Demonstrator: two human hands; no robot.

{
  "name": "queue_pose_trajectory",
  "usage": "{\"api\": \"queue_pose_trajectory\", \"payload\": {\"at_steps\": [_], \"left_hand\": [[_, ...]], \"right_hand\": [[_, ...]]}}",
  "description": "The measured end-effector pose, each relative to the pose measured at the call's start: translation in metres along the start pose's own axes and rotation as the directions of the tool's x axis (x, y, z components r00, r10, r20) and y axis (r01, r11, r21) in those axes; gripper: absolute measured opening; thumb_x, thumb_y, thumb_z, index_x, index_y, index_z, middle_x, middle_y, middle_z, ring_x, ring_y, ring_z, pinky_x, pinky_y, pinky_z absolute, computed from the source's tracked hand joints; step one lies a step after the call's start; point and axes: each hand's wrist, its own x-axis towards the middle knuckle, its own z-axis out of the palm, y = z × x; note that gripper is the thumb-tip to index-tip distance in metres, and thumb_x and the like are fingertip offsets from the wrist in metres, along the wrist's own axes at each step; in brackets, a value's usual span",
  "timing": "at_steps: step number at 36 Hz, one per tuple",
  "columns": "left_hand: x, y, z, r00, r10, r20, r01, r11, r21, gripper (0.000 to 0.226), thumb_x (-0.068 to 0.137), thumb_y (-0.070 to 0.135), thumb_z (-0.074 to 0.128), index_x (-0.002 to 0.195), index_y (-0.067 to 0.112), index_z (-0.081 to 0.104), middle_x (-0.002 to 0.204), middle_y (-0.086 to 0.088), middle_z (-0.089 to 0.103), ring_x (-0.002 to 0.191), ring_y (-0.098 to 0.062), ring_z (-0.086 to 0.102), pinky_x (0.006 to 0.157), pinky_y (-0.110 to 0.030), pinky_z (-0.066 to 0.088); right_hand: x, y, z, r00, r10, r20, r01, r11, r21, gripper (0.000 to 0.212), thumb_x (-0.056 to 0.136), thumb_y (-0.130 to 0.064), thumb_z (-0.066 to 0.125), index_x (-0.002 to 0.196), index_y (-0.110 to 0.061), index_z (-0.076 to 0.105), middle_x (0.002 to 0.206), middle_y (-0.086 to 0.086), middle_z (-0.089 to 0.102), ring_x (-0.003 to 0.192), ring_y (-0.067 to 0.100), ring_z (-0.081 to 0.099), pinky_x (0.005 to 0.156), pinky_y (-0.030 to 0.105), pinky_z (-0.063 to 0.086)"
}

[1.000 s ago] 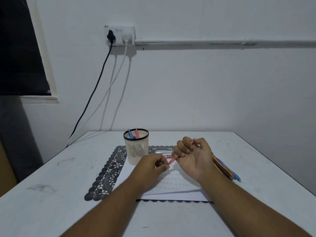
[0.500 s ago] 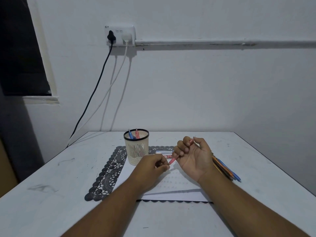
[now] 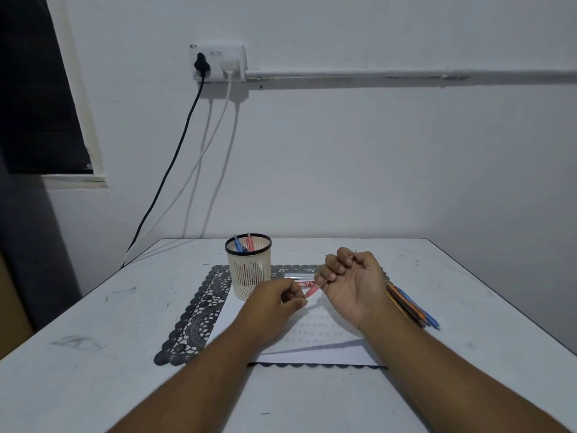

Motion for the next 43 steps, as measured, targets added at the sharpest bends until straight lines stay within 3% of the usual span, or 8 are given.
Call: {"api": "queue_pose_trajectory", "payload": {"at_steps": [7, 27, 43], "left_hand": [[-0.0013, 0.0033, -0.0001, 1.000, 0.009, 0.010, -0.009, 1.000, -0.024, 0.015, 0.089, 0.014, 0.075, 0.078, 0.023, 0.071, 0.072, 0.010, 0.067, 0.063, 0.002, 0.053, 0.062, -0.014, 0.042], [-0.0036, 0.0062, -0.0042, 0.999, 0.007, 0.050, -0.002, 0.995, -0.101, 0.016, 0.091, 0.008, 0.072, 0.085, 0.023, 0.074, 0.080, 0.004, 0.071, 0.068, 0.000, 0.057, 0.065, -0.013, 0.044], [-0.0033, 0.0051, -0.0046, 0.999, 0.033, 0.036, -0.031, 0.997, -0.067, 0.013, 0.091, 0.008, 0.072, 0.086, 0.020, 0.074, 0.080, 0.002, 0.071, 0.068, -0.002, 0.057, 0.065, -0.016, 0.045]], "right_hand": [[0.0012, -0.0001, -0.0046, 1.000, 0.025, -0.010, -0.024, 0.996, 0.086, 0.028, 0.087, -0.036, 0.044, 0.067, -0.016, 0.041, 0.068, 0.002, 0.031, 0.060, 0.019, 0.029, 0.063, 0.035, 0.030], [0.0031, -0.0050, -0.0076, 0.999, 0.018, -0.035, -0.013, 0.990, 0.140, 0.035, 0.098, -0.028, 0.029, 0.066, -0.017, 0.038, 0.065, 0.002, 0.029, 0.057, 0.019, 0.029, 0.061, 0.034, 0.029], [0.0007, -0.0046, -0.0058, 0.998, 0.023, -0.061, -0.018, 0.997, 0.080, 0.032, 0.095, -0.034, 0.042, 0.069, -0.016, 0.045, 0.069, 0.003, 0.035, 0.060, 0.020, 0.034, 0.065, 0.035, 0.033]]}}
